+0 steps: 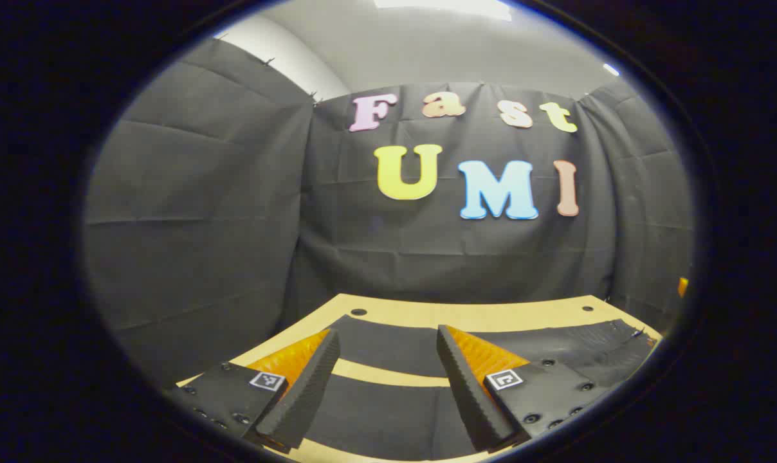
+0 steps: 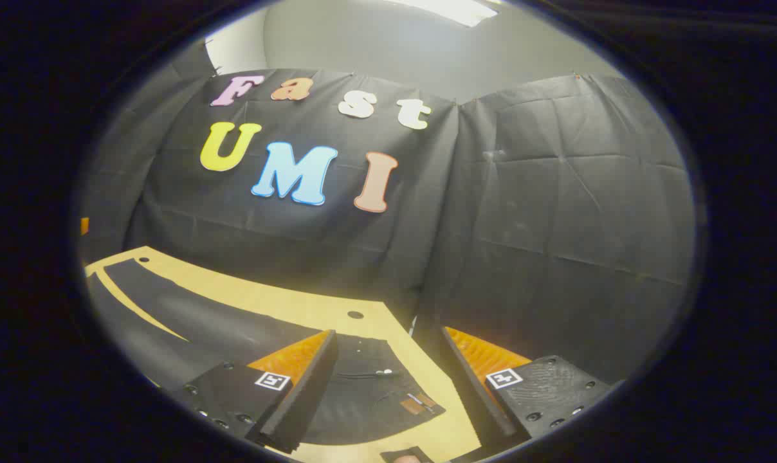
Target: Grasp the waist and the cuffs of the jeans and fold them to make the two legs overlap; first hold the waist and fold one-third of the jeans toward the cuffs, then hold the cuffs and fold the remaining one-third in the same direction to finish folding.
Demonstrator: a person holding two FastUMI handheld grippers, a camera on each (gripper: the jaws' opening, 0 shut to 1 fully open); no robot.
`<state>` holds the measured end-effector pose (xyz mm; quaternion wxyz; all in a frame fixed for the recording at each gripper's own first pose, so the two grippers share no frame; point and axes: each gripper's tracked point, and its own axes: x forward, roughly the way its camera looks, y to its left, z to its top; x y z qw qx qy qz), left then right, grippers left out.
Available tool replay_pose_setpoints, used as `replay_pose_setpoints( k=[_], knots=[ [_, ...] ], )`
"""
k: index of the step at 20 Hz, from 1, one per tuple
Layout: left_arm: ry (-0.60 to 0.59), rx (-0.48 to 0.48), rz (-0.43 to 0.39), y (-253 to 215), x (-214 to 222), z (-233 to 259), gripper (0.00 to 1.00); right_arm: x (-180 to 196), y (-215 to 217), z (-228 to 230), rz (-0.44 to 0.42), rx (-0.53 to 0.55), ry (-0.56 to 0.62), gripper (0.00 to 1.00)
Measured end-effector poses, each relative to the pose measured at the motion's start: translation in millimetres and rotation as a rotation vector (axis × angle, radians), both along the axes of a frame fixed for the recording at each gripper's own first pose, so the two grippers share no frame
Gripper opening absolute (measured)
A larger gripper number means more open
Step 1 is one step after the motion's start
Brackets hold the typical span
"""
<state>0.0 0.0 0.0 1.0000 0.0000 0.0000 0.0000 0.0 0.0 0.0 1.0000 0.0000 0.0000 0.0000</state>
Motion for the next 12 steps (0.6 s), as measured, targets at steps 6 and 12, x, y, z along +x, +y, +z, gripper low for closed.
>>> replay_pose_setpoints(
  k=[6,12],
  knots=[
    [0.078,-0.159,0.17,87,13,-14,1.0,21,-5,-30,0.027,0.07,0.11,0.94],
    [0.171,-0.344,0.286,146,27,-46,0.97,38,8,-71,0.002,0.068,0.284,0.94]
  ],
)
